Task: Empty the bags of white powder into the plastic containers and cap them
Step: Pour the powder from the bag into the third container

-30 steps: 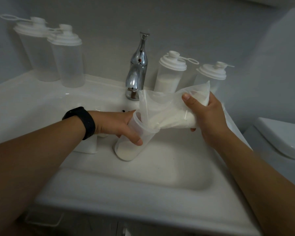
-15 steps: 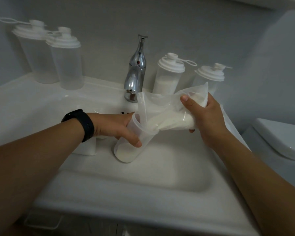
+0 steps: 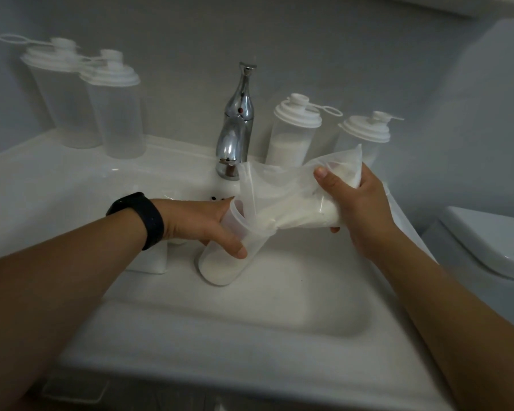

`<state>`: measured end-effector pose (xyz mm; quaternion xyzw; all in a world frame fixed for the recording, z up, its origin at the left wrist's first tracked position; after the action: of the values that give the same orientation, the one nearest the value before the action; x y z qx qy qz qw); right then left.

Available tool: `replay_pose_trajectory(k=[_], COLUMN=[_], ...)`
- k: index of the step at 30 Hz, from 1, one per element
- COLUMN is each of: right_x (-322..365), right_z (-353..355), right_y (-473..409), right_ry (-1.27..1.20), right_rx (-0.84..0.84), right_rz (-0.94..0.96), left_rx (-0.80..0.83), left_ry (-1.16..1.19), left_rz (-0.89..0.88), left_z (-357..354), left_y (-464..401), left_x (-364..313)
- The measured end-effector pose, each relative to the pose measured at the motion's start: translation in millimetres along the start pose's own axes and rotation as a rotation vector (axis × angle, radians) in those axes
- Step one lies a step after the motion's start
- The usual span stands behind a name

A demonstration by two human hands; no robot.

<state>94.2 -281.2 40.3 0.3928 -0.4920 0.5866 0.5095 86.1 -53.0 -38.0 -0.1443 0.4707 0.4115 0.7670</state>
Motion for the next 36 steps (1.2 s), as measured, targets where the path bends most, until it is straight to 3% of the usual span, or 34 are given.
replay_pose_trajectory(k=[36], right_x=[-0.6], right_z=[5.5], right_y=[-0.7], right_ry=[0.023], right_rx=[-0.033], right_rz=[0.007], left_rx=[-0.008], left_ry=[-0.002], left_rz=[0.034], left_z=[-1.2], left_y=[3.5], left_x=[-3.6])
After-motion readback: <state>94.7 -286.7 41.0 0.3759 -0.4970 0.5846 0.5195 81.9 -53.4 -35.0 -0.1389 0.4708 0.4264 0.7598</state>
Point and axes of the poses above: each hand's wrist, its own y-axis away from the middle knuckle, its own z-axis out of the back of the hand, x = y × z, the point moved 7 cm from there along -y, towards the middle knuckle, and after that the axes turned 7 degrees about -z, right-handed, at the moved point
